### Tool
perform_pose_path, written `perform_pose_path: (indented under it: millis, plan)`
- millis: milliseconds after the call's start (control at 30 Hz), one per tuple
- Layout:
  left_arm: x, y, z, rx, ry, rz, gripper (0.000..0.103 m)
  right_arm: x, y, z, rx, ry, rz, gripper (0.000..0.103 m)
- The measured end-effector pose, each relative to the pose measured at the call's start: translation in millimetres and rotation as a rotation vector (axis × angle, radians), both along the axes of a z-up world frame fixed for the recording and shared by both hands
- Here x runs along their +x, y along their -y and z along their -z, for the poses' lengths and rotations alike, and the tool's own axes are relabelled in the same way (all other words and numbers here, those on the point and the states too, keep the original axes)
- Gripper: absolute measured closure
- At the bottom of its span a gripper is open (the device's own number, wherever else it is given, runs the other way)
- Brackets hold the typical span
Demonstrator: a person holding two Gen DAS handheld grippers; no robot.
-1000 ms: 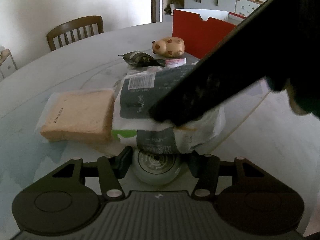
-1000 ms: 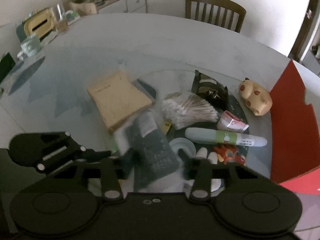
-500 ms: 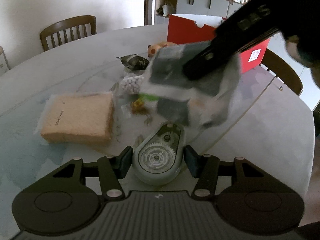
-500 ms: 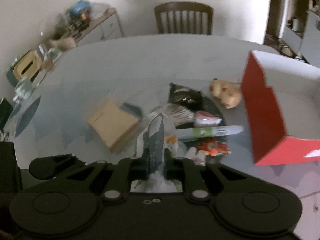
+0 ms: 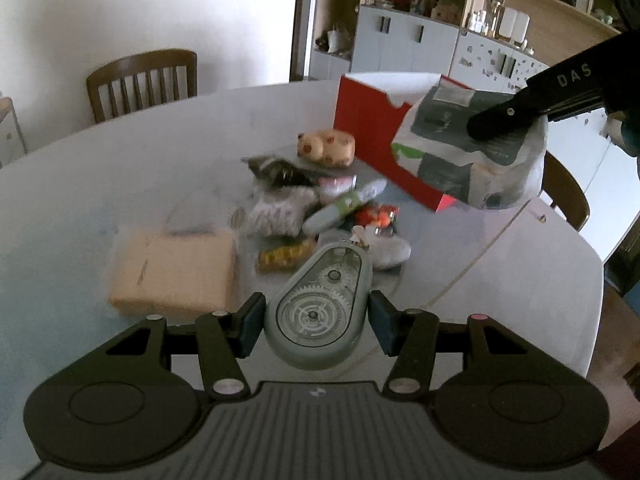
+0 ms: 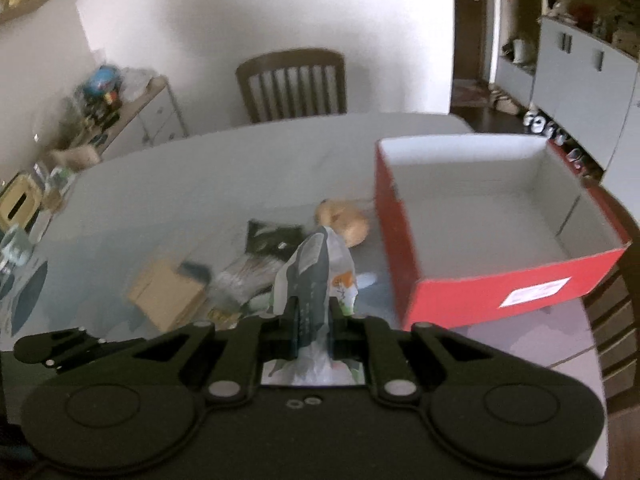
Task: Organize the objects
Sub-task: 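Carry the wipes packet into the red box and open the right tool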
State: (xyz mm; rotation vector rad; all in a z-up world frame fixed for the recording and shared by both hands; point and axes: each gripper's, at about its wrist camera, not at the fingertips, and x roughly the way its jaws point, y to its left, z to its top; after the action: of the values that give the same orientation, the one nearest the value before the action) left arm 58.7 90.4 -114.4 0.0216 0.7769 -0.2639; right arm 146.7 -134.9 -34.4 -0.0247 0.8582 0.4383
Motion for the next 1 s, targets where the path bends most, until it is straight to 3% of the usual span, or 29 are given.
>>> perform_pose_path:
  millis: [467, 733, 1000]
  plan:
    - [61, 45, -76, 0.061, 0.159, -0.005, 0.048, 65, 76, -25, 0.068, 0.083, 0.011, 0.091]
    - [115, 110, -96, 0.098, 0.166, 0.043, 0.048, 102, 114, -12, 0.04, 0.083, 0.026, 0.091]
    - [177, 174, -89, 0.112, 0.112, 0.08, 0.048, 130, 146, 8, 0.019, 0.056, 0.046, 0.091]
